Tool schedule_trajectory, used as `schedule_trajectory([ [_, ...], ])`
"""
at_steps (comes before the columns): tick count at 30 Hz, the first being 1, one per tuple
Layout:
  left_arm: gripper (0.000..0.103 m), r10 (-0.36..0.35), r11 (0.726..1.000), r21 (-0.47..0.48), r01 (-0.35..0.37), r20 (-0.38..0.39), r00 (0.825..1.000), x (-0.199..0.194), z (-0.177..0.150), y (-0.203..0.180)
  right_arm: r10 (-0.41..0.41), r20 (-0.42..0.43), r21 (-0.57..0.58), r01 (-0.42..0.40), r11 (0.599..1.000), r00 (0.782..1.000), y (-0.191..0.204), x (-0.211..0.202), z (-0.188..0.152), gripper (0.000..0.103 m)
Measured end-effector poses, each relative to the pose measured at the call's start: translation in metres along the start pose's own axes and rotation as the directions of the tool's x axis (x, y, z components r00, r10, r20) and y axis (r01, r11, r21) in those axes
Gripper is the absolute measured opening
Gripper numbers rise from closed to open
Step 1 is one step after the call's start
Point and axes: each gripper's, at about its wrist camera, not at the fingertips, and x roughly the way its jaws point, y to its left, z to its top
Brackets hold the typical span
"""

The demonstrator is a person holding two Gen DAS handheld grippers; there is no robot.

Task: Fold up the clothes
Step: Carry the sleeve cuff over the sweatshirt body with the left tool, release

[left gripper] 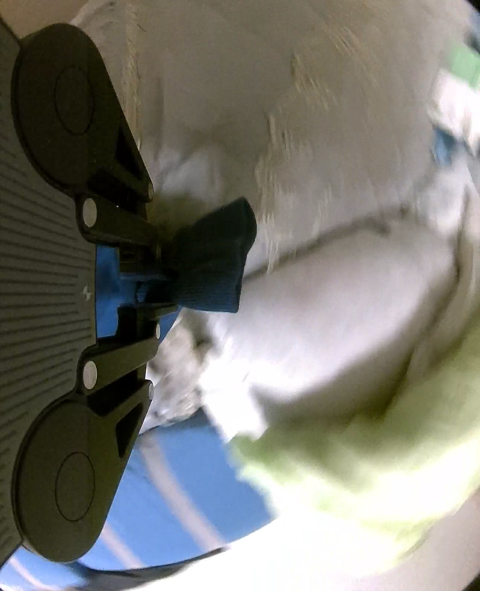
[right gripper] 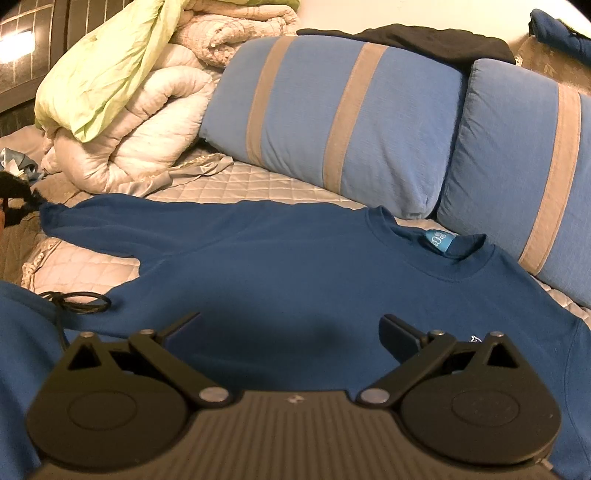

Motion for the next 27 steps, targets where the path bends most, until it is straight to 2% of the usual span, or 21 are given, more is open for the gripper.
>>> schedule_trajectory([
  [4,0.01,-0.023,0.982,0.188,0.023,-0.004,1.0,-0.005,-0.019,-0.045,-0.004,-0.002,0.005,0.004,1.0,1.0,-0.001,0.0,0.0,0.103],
  [7,0.01,-0.032,0.932,0.361,0.028,0.006,0.999,-0.009,-0.038,-0.08,-0.004,-0.003,0.016,0.004,1.0,1.0,-0.002,0.0,0.0,0.103],
  [11,0.01,-0.045,0.825,0.564,0.029,0.016,0.999,-0.014,-0.066,-0.123,-0.002,-0.005,0.026,0.002,1.0,1.0,-0.004,0.001,0.001,0.103],
  [16,0.01,-0.063,0.682,0.731,0.032,0.015,0.998,-0.01,-0.099,-0.164,0.003,-0.005,0.036,-0.002,0.999,1.0,-0.005,0.0,0.001,0.103],
  [22,0.01,-0.093,0.543,0.838,0.051,0.0,0.996,-0.005,-0.135,-0.203,0.01,-0.008,0.064,-0.01,0.998,1.0,-0.01,0.001,0.002,0.103],
  [27,0.01,-0.134,0.451,0.887,0.096,-0.039,0.99,-0.006,-0.163,-0.231,0.01,-0.012,0.077,-0.009,0.997,1.0,-0.012,0.003,0.002,0.103],
])
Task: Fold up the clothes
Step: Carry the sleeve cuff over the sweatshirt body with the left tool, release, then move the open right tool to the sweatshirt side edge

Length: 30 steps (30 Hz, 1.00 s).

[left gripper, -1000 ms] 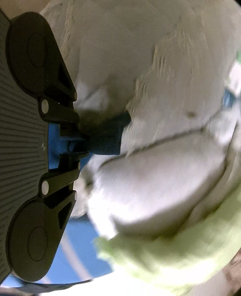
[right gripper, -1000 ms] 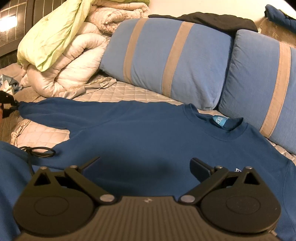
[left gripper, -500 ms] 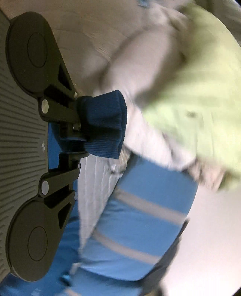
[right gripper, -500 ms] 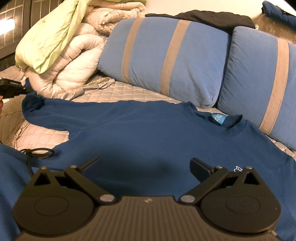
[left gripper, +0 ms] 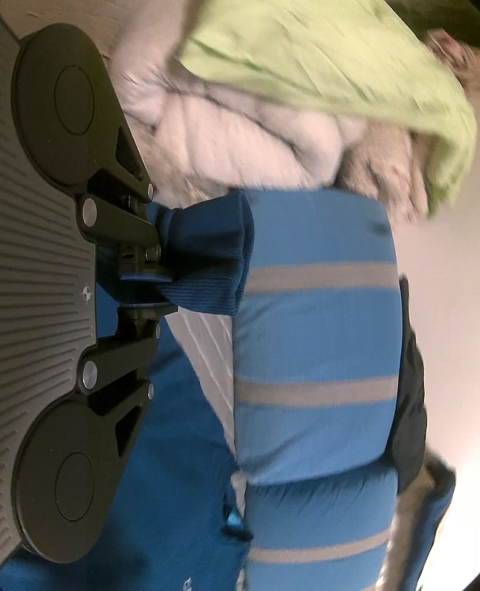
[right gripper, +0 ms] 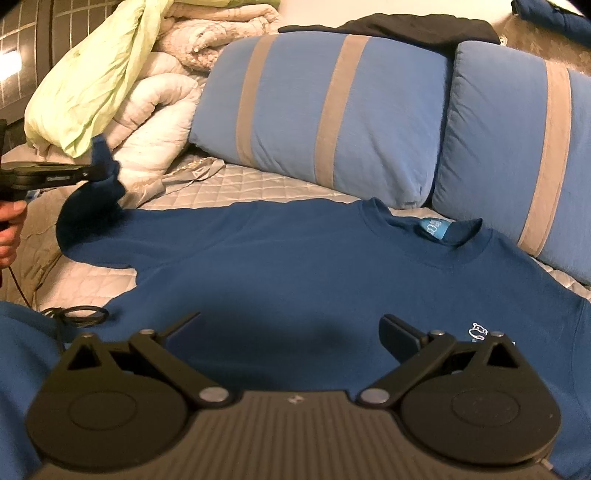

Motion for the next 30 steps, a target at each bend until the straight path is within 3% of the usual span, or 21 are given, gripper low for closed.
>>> schedule_trajectory([
  [7,0.01,-0.089,0.989,0.124,0.083,0.041,0.995,0.007,0.022,-0.057,-0.001,-0.006,0.014,0.001,1.0,1.0,-0.002,0.002,0.001,0.103],
  [10,0.012,-0.183,0.966,0.193,0.171,0.043,0.982,0.007,0.027,-0.086,-0.002,-0.01,0.02,0.002,1.0,1.0,-0.003,0.004,0.001,0.103],
  [12,0.015,-0.259,0.938,0.244,0.247,0.015,0.966,0.011,0.028,-0.104,-0.006,-0.014,0.023,0.006,1.0,1.0,-0.005,0.005,0.0,0.103],
  [14,0.034,-0.301,0.909,0.288,0.301,-0.043,0.953,0.016,0.025,-0.119,-0.013,-0.021,0.03,0.014,0.999,1.0,-0.006,0.007,-0.001,0.103],
  [17,0.054,-0.312,0.896,0.317,0.311,-0.049,0.949,0.012,0.019,-0.128,-0.026,-0.035,0.04,0.027,0.999,0.999,-0.009,0.01,-0.001,0.103],
  [20,0.066,-0.329,0.896,0.301,0.326,-0.043,0.944,0.005,0.017,-0.121,-0.037,-0.047,0.04,0.039,0.998,0.998,-0.009,0.011,-0.002,0.103],
  [30,0.07,-0.247,0.938,0.246,0.245,-0.023,0.969,-0.017,0.017,-0.074,-0.074,-0.071,-0.011,0.074,0.997,0.995,-0.001,0.014,-0.006,0.103],
])
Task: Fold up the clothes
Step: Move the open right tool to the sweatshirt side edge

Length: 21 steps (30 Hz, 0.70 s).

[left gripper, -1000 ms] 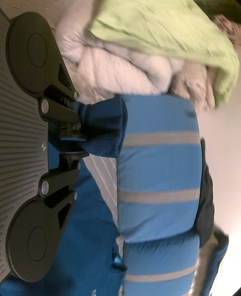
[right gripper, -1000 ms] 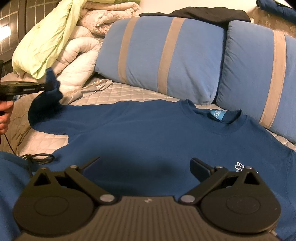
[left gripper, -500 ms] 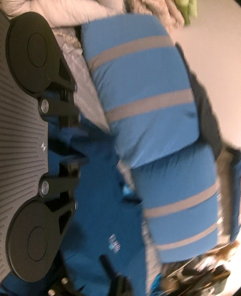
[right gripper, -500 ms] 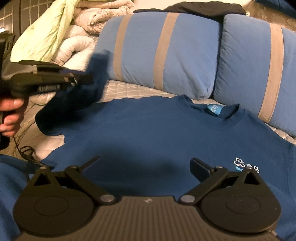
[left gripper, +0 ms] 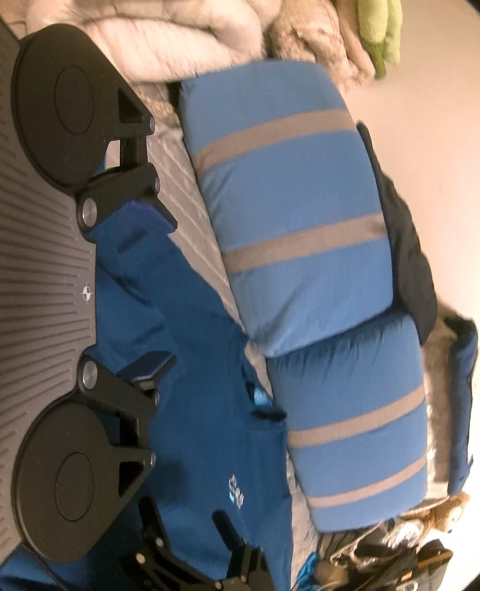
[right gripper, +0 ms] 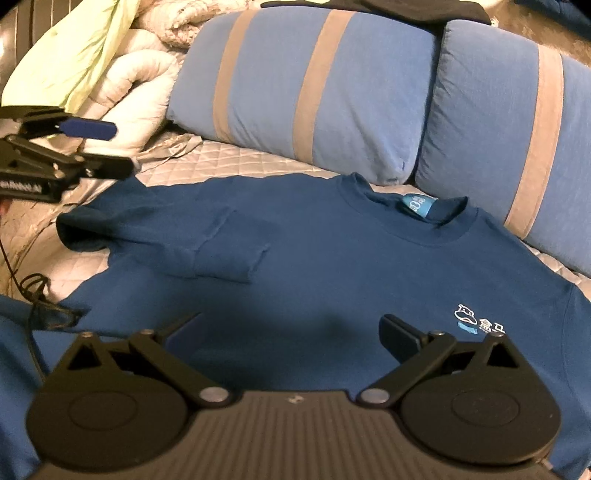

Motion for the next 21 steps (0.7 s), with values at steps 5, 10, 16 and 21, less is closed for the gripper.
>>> schedule_trajectory([
  [5,0.071,0.05,0.998,-0.043,-0.05,0.008,0.999,-0.015,-0.004,0.02,-0.009,0.01,-0.04,0.009,0.999,1.0,0.007,-0.003,-0.002,0.103],
  [10,0.072,0.085,0.991,-0.099,-0.084,0.001,0.996,-0.024,-0.009,0.034,-0.026,0.02,-0.066,0.027,0.997,0.999,0.012,-0.001,-0.002,0.103],
  [16,0.072,0.087,0.986,-0.139,-0.088,-0.009,0.996,-0.028,-0.023,0.041,-0.033,0.05,-0.12,0.039,0.992,0.998,0.019,-0.005,-0.005,0.103],
  [21,0.072,0.096,0.984,-0.151,-0.098,-0.02,0.995,-0.03,-0.039,0.043,-0.025,0.082,-0.191,0.041,0.981,0.996,0.027,-0.01,-0.006,0.101],
])
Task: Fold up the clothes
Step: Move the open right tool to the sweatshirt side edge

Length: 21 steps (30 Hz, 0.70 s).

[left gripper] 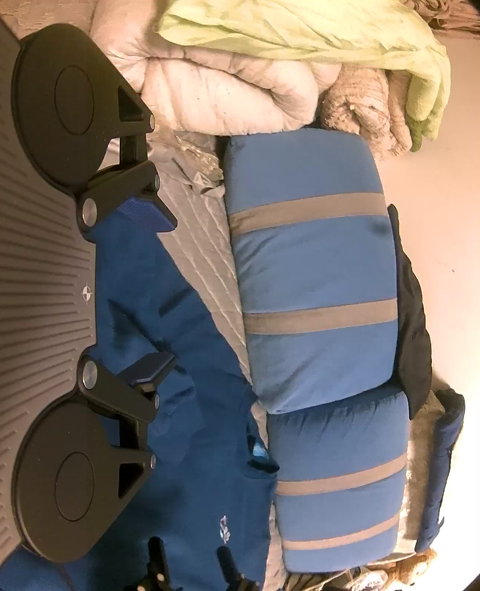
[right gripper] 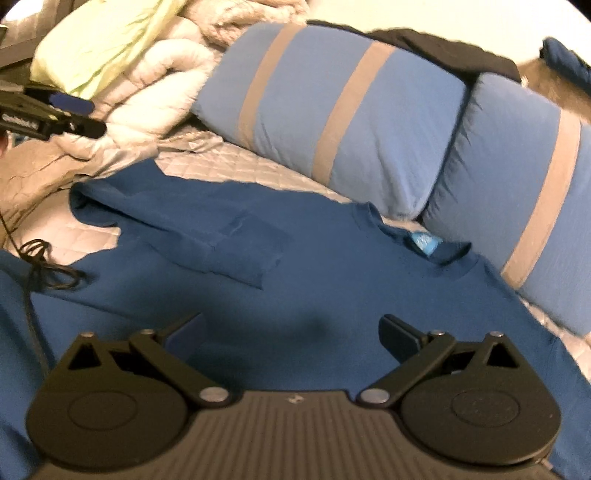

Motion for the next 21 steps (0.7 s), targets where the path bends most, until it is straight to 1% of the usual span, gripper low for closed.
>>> schedule_trajectory([
  [3,0.072,-0.005,1.0,0.009,0.005,-0.007,1.0,-0.002,-0.006,0.002,0.006,0.029,-0.041,-0.004,0.999,1.0,0.005,-0.003,0.002,0.101],
  [7,0.072,-0.002,1.0,0.013,0.002,-0.008,1.0,-0.004,-0.014,0.006,-0.004,0.032,-0.168,0.01,0.986,0.999,0.021,-0.004,0.009,0.097],
  [9,0.072,0.001,1.0,0.003,-0.001,-0.01,1.0,-0.004,-0.018,0.009,-0.004,0.029,-0.238,0.011,0.971,1.0,0.03,-0.003,0.013,0.094],
  [10,0.072,0.004,1.0,-0.004,-0.004,-0.012,1.0,-0.003,-0.02,0.011,0.004,0.023,-0.277,0.002,0.961,1.0,0.035,-0.001,0.016,0.092],
  [13,0.072,0.019,1.0,-0.019,-0.019,-0.017,1.0,-0.001,-0.027,0.016,0.026,0.001,-0.381,-0.024,0.924,1.0,0.05,0.008,0.024,0.087],
  [15,0.072,0.027,0.999,-0.022,-0.027,-0.018,0.999,-0.001,-0.032,0.019,0.045,-0.016,-0.42,-0.048,0.906,0.999,0.054,0.018,0.029,0.085],
  [20,0.072,0.039,0.999,0.003,-0.039,-0.016,0.999,-0.003,-0.043,0.023,0.072,-0.058,-0.481,-0.091,0.872,0.996,0.063,0.052,0.041,0.075],
  [21,0.072,0.04,0.999,0.003,-0.04,-0.016,0.999,-0.004,-0.045,0.024,0.082,-0.065,-0.489,-0.104,0.866,0.994,0.065,0.057,0.043,0.074],
])
